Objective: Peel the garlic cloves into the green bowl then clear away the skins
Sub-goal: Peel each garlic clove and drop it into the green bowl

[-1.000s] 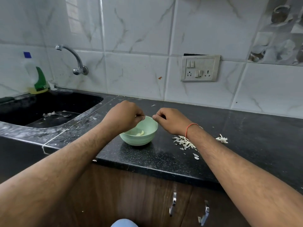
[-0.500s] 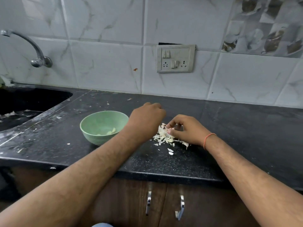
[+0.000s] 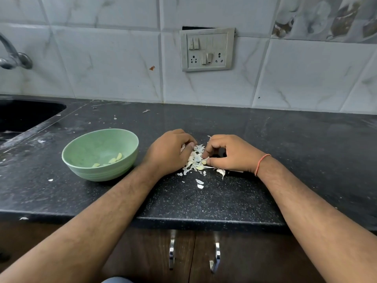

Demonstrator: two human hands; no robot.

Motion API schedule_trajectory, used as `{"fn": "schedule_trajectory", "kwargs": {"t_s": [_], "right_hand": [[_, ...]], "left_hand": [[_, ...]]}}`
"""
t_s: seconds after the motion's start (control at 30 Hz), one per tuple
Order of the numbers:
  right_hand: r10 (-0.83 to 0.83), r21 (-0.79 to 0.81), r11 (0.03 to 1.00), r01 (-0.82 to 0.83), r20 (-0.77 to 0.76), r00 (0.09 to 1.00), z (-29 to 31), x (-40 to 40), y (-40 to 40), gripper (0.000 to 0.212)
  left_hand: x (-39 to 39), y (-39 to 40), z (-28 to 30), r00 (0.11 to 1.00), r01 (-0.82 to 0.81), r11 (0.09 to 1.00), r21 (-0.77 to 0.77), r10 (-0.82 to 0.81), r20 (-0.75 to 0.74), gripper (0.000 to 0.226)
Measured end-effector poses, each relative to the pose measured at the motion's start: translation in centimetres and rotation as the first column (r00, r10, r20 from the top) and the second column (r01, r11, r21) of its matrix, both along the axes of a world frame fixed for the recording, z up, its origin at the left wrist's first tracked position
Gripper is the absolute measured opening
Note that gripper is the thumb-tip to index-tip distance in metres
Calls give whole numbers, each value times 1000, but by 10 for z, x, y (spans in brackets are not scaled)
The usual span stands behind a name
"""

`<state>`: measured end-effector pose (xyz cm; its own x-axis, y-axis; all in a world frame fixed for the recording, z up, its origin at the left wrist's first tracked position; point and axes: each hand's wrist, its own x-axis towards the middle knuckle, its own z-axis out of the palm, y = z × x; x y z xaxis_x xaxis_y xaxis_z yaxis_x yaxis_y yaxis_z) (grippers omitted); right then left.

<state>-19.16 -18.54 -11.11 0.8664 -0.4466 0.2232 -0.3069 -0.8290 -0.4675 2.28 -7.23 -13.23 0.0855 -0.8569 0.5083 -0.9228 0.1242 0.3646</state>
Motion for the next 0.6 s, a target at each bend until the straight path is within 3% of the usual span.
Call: {"fn": "schedule_trajectory", "kwargs": {"t_s": [0.13,0.3,0.6], "right_hand": [[4,-40,999,-4,1,1000,0,2,2,11],[-18,-89,996,30,136,991,5,16,14,7],[-27,-139,990,21,-38,999,9,40,13,13]], "left_hand": [[8,2,-4,994,35,999,-13,-36,-107,18],[15,7,-7,988,-36,999,40,41,-146,20],[8,10,-4,995,-47,988,144,59,-85,17]]}}
